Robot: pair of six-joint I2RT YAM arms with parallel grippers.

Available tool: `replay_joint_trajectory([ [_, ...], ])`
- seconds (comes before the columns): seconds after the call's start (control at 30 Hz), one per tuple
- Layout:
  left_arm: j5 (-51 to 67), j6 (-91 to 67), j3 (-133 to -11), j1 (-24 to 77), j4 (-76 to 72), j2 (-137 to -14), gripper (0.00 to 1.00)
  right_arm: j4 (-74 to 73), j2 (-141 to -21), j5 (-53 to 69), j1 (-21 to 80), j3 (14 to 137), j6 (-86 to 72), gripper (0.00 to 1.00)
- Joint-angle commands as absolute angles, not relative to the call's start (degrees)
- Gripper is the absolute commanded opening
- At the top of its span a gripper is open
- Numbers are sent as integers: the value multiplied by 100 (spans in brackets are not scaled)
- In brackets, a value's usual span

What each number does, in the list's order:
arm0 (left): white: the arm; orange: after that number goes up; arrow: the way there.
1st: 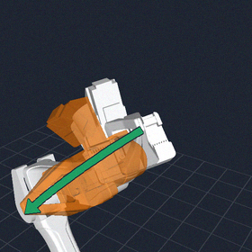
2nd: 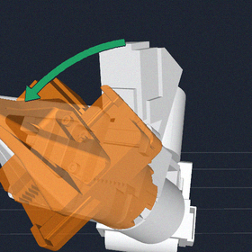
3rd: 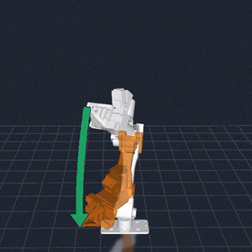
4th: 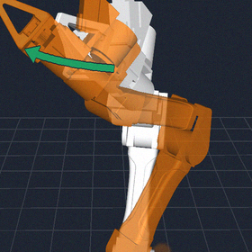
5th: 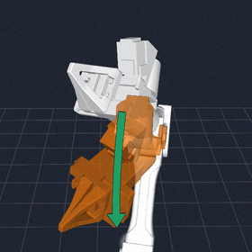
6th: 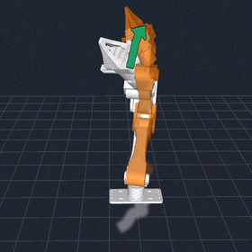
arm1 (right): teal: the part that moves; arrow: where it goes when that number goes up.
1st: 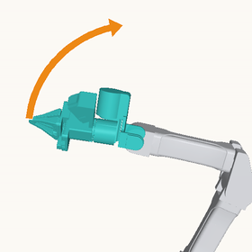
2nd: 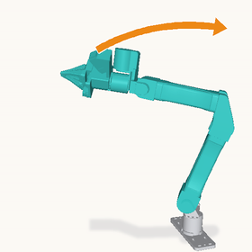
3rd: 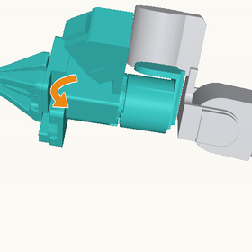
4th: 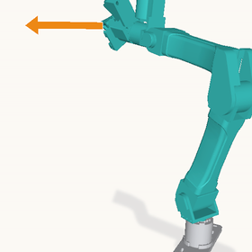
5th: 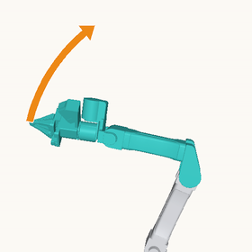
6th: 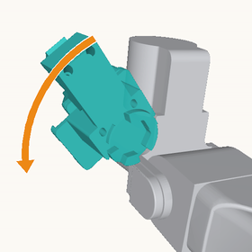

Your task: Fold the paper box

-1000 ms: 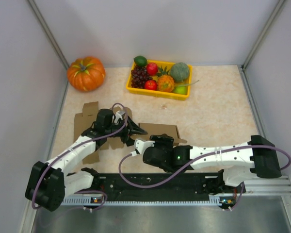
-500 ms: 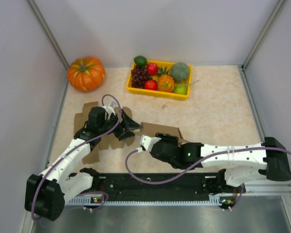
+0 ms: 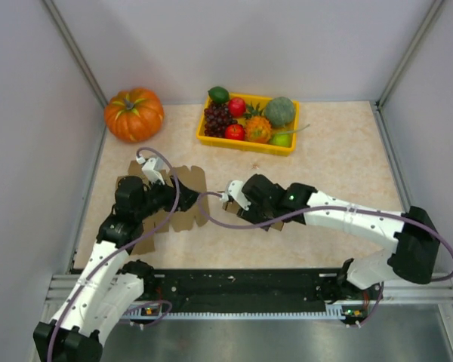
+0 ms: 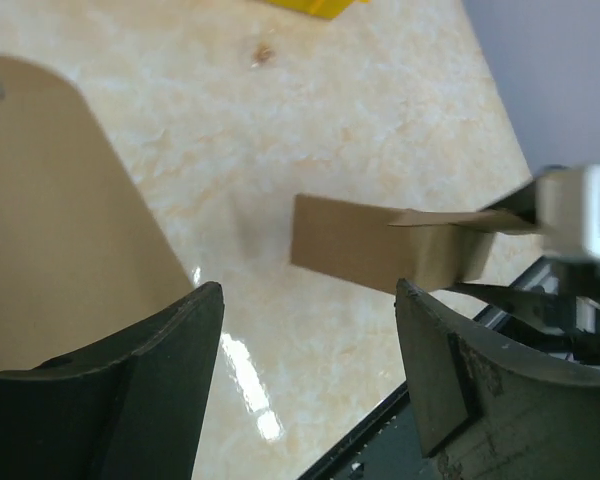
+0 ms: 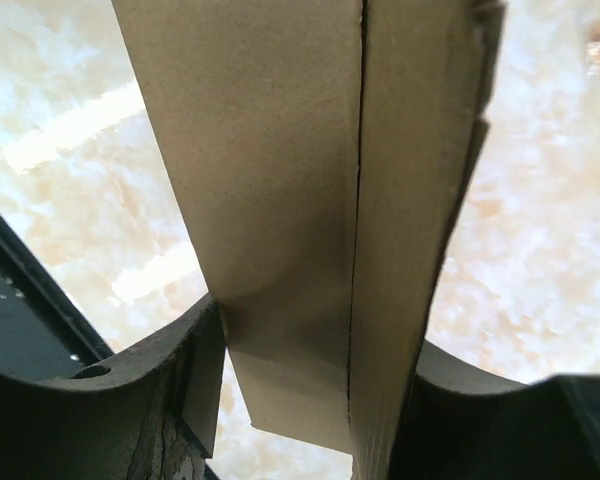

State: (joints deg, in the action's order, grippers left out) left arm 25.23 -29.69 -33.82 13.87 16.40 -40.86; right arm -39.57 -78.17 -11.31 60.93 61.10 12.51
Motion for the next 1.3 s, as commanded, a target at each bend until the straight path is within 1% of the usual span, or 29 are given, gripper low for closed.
replay_joint_trajectory([
  [0.0, 3531, -2154, -3024, 1450, 388, -4156, 74, -4464, -8471, 456, 5617, 6635, 1038, 26],
  [0.1, 3587, -2258, -3032, 1652, 44, -4569, 74, -4737, -8876, 624, 5502, 6794, 941, 27],
  [0.13, 3699, -2581, -3032, 1678, -295, -4779, 74, -4755, -8920, 746, 5450, 6785, 923, 27],
  [0.2, 4076, -3161, -2718, 1696, -1935, -4974, 71, -4755, -8965, 878, 5371, 6768, 879, 28],
  [0.23, 4383, -3460, -2524, 1705, -2569, -5201, 69, -4755, -8965, 1105, 5266, 6707, 862, 31],
  [0.3, 4631, -3832, -2303, 1714, -3591, -5422, 63, -4703, -8930, 1274, 5168, 6610, 870, 32],
  [0.37, 4597, -3561, -2311, 1766, -3613, -5598, 61, -4562, -8851, 1195, 5133, 6460, 809, 32],
  [0.43, 4387, -3184, -2285, 1819, -3551, -5616, 62, -4483, -8807, 1265, 5107, 6407, 809, 32],
  [0.47, 4307, -3016, -2268, 1880, -3542, -5608, 63, -4482, -8798, 1283, 5106, 6407, 817, 32],
  [0.53, 4123, -2430, -2329, 2169, -3271, -5686, 67, -4456, -8807, 1301, 5089, 6416, 844, 31],
  [0.63, 4025, -1918, -2680, 2521, -2997, -6001, 69, -4430, -8807, 1257, 5089, 6425, 870, 30],
  [0.83, 3964, -1425, -2891, 2540, -2822, -6398, 69, -4430, -8745, 1213, 5089, 6407, 853, 28],
  [0.9, 3798, -1441, -2909, 2540, -2777, -6486, 71, -4438, -8701, 1222, 5089, 6407, 844, 28],
  [0.93, 3762, -1380, -2918, 2540, -2769, -6512, 74, -4430, -8710, 1230, 5089, 6416, 844, 28],
  [1.03, 3779, -1231, -3014, 2540, -2681, -6697, 76, -4438, -8684, 1231, 5089, 6416, 844, 28],
  [1.1, 4093, -1178, -3172, 2531, -2392, -6959, 68, -4430, -8701, 1161, 5089, 6416, 835, 28],
  [1.2, 4394, -1300, -3278, 2531, -2390, -7232, 54, -4438, -8701, 1108, 5089, 6425, 826, 28],
  [1.27, 4395, -1353, -3243, 2531, -2399, -7260, 50, -4438, -8701, 1090, 5089, 6416, 817, 28],
])
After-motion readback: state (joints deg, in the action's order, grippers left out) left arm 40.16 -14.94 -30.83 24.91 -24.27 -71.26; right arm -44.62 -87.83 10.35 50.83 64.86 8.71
